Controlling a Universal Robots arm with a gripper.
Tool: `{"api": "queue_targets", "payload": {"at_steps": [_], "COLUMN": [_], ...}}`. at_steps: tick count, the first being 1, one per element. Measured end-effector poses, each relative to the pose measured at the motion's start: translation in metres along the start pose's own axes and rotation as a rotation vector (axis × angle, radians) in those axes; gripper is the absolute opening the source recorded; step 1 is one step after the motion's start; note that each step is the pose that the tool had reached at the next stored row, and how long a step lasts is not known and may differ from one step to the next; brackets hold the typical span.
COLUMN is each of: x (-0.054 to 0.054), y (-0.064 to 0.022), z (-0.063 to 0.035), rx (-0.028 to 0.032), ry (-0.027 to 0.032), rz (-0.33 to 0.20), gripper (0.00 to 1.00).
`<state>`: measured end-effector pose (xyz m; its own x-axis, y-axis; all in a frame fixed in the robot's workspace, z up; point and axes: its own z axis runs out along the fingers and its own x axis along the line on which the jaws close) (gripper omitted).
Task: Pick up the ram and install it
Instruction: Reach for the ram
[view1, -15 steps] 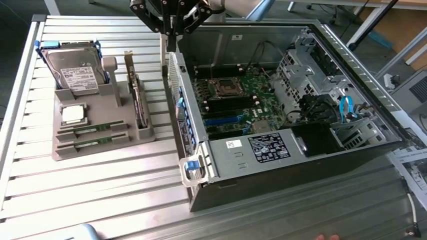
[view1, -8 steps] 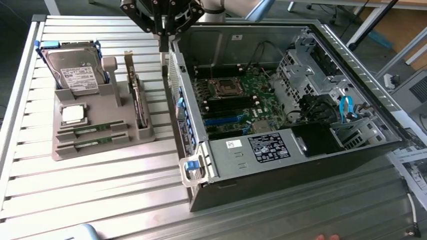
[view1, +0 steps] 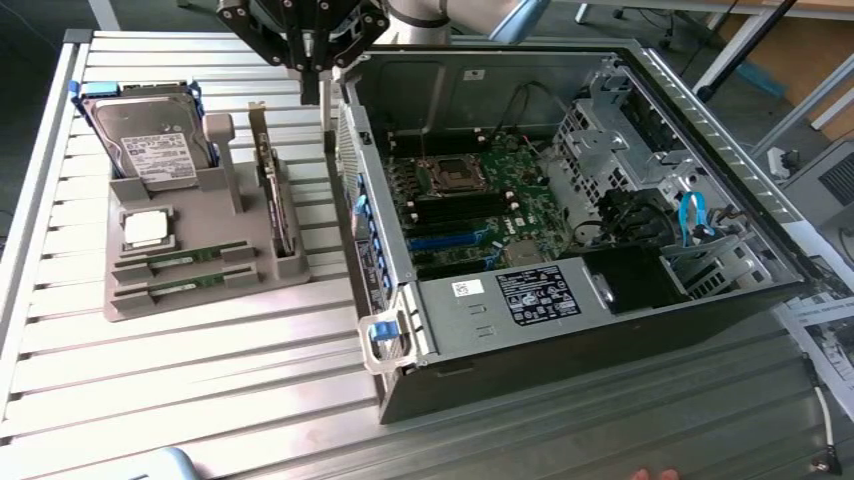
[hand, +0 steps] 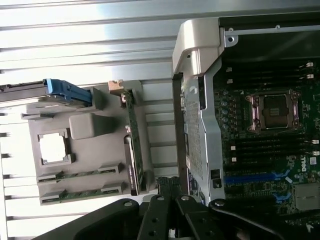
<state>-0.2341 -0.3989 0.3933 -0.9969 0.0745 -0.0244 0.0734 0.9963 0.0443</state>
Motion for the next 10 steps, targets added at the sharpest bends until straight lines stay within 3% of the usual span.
{"api": "queue_targets", "payload": {"at_steps": [10], "x": [0.019], "y": [-0.0014], "z": [-0.0005], "rx": [-0.0001], "ry": [-0.0001], "rz": [-0.001], "gripper": [0.11]}}
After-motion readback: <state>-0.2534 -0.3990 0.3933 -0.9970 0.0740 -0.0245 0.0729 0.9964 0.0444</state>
